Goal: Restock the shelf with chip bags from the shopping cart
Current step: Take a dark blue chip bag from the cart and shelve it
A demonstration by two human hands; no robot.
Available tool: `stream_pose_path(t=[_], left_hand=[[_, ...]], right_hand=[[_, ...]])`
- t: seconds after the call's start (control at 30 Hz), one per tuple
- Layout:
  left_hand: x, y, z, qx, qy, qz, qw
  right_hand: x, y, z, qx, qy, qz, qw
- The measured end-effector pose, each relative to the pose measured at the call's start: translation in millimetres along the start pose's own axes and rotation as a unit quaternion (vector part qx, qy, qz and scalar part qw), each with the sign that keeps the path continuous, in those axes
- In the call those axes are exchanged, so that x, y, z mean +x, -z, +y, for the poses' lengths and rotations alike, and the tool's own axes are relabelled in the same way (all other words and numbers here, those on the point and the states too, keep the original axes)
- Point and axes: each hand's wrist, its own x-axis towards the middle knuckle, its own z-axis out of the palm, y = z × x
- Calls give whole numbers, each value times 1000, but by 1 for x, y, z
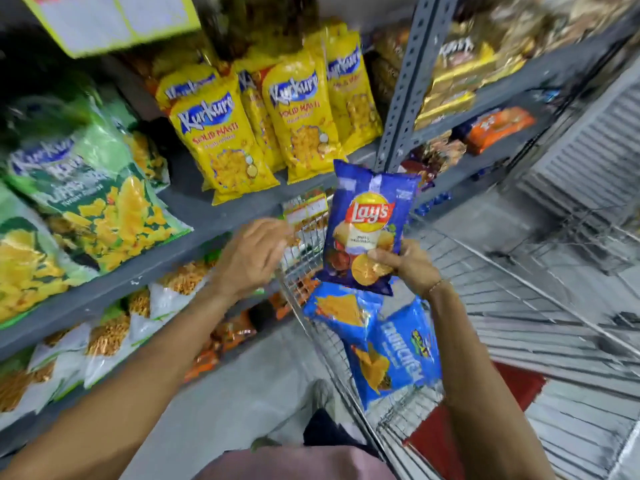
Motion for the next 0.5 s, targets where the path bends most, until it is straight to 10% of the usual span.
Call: stream_pose_path(t=[0.23,0.5], left_hand=[[33,170,-10,97,-28,295,950],[-26,321,-47,268,96,411,866]], right_hand=[[-26,-89,-195,37,233,-142,961],[-31,-236,-327,35,350,-248,902]])
